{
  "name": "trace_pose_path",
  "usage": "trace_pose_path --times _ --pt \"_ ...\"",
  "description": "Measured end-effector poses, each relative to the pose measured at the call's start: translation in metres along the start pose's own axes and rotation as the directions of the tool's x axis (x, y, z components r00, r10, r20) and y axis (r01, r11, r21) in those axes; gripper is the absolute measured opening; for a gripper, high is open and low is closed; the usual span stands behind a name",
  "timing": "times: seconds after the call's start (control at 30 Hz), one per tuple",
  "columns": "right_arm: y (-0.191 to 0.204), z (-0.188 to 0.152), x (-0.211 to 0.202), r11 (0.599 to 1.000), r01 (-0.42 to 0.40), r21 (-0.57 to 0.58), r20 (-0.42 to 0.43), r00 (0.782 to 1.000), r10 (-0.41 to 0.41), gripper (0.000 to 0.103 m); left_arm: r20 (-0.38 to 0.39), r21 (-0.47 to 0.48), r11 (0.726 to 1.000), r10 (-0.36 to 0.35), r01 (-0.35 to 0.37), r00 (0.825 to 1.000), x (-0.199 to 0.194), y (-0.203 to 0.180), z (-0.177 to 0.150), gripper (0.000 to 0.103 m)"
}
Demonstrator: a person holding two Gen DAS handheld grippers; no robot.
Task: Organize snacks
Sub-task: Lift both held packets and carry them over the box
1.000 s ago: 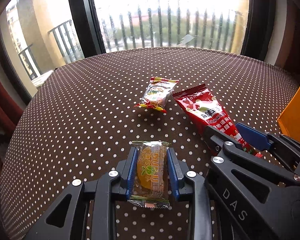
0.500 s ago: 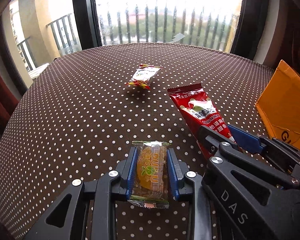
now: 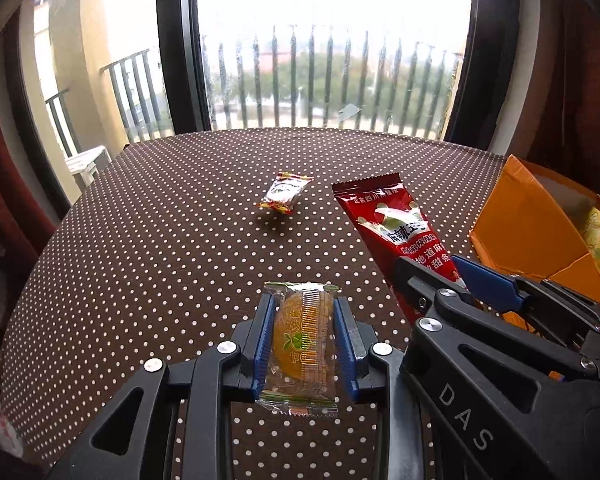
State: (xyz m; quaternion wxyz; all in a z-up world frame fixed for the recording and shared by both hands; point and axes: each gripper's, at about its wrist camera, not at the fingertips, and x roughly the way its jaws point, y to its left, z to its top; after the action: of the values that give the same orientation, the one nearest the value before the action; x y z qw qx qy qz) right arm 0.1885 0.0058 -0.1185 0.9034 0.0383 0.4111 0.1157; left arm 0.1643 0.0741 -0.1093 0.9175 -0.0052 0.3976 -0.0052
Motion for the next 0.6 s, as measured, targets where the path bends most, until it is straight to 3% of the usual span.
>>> trace_pose_path --times 0.6 --pt "-0.008 0.020 -0.082 1.000 -0.004 -0.018 0.158 0.987 0.007 0.040 0.156 0.006 1.000 -0.017 0.016 0.988 -0.076 -0.031 0.023 0.028"
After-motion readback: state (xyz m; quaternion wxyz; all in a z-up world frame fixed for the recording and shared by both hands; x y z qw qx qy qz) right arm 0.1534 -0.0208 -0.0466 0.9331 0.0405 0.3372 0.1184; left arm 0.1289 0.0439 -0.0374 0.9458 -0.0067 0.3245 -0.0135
